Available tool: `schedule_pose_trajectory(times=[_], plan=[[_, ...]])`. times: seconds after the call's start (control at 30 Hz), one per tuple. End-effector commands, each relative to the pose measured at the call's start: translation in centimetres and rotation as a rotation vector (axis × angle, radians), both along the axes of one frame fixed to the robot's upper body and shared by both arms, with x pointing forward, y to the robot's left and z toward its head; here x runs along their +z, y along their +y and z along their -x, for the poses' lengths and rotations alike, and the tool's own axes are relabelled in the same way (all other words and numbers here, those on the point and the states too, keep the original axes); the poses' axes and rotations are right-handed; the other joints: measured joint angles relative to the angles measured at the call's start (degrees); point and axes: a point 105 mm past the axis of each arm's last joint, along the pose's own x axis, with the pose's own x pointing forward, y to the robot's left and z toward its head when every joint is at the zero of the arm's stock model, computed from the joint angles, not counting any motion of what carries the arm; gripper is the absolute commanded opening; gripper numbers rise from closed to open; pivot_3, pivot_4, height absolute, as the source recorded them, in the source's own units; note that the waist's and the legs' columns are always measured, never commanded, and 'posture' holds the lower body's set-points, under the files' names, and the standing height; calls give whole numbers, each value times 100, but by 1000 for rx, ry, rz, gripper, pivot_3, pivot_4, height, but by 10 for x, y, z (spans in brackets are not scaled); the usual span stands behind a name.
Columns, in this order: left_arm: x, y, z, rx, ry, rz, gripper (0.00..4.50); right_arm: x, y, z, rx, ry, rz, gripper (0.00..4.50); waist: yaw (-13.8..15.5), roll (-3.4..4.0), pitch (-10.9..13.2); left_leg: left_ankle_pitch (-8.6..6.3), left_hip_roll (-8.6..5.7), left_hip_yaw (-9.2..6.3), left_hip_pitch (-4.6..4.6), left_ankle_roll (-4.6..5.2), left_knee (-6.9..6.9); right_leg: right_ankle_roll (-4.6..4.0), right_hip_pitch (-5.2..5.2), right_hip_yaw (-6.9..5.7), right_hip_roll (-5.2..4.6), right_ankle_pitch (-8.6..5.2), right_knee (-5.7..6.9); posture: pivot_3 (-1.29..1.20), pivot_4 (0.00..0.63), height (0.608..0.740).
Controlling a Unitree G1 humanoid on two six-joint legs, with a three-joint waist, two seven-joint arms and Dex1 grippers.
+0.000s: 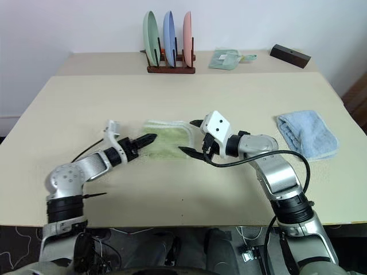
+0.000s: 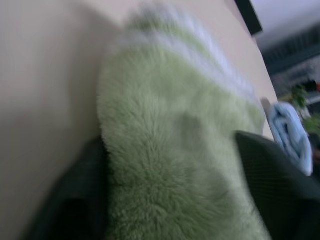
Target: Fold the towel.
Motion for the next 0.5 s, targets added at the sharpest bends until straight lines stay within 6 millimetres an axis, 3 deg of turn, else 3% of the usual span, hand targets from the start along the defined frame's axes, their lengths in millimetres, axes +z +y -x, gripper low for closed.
schedule_pose_trajectory(times=[0.03,0.13,0.3,0.4,0.43,0.5], plan=[[7,-8,-1,-8,-19,43,1603,8,-3,6,-5,-52,11,4375,12,-2,1,0,0,-1,0,0,0,0,0,0,0,0,1,0,150,740],[7,-10,-1,-9,-25,43,131,6,-4,8,-10,-50,16,4375,6,-2,1,0,0,-1,-2,0,0,0,0,0,0,0,-1,0,150,740],[30,7,-9,111,-160,59,17,0,-8,5,-32,-56,37,4375,7,-3,2,0,1,-1,-2,-1,0,0,-2,0,1,0,-1,0,150,740],[54,76,-14,445,-250,83,17,-4,-14,0,-60,-77,84,4375,-17,-4,3,0,1,0,-4,-1,0,0,-3,0,1,0,-1,0,150,740],[60,109,-10,598,-273,86,17,-4,-15,0,-62,-75,80,4375,-47,-4,2,0,5,2,-3,-2,-1,0,-6,1,4,0,0,0,150,740],[71,155,6,835,-303,125,17,-4,-15,1,-59,-70,73,4375,-100,-5,3,-1,11,4,-2,-9,-7,-1,-11,2,9,0,1,0,150,740]])
